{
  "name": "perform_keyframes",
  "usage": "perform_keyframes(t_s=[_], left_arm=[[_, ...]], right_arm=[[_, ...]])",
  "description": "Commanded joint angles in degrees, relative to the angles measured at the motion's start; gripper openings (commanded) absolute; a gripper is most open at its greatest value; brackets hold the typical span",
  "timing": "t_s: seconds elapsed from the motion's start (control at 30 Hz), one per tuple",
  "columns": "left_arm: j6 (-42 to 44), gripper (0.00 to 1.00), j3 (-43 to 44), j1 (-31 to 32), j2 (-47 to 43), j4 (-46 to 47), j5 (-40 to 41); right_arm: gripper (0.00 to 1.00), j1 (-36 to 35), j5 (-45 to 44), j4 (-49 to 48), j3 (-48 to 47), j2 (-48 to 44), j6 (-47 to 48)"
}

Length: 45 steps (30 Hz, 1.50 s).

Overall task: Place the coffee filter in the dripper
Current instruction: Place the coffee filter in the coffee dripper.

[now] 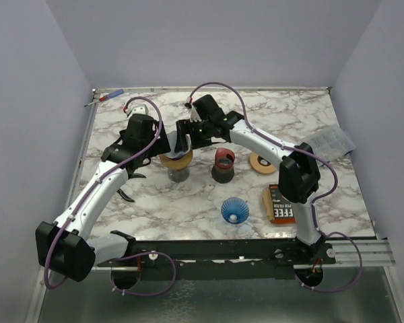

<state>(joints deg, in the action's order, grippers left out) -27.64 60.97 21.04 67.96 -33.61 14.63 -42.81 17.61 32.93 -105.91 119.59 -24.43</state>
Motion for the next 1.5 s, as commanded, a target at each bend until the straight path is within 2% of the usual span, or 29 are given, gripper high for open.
perform_keyframes(t_s=[0.0,0.5,0.77,1.07,1.47], left_arm=[[-0.18,0.92,-0.54,0.08,0.65,1.54,2.4],[-0.13,0.91,-2.07,0.06,1.81,2.93,3.18],[-0.08,0.93,-1.92,0.06,0.15,2.84,3.53],[-0.18,0.99,-0.65,0.07,-1.59,2.84,2.19],[-0.89,0.99,0.58,0.07,-2.4,2.84,0.01]], right_arm=[[0.82,-0.42,1.21,-0.97,0.03,-0.19,0.06],[0.83,-0.4,-1.78,-9.3,7.77,-7.84,-0.77],[0.83,-0.41,-2.46,-9.34,8.16,-9.86,-0.72],[0.83,-0.34,-3.39,-9.95,8.95,-12.46,-1.02],[0.84,-0.17,-1.96,-11.66,10.65,-15.34,-1.88]])
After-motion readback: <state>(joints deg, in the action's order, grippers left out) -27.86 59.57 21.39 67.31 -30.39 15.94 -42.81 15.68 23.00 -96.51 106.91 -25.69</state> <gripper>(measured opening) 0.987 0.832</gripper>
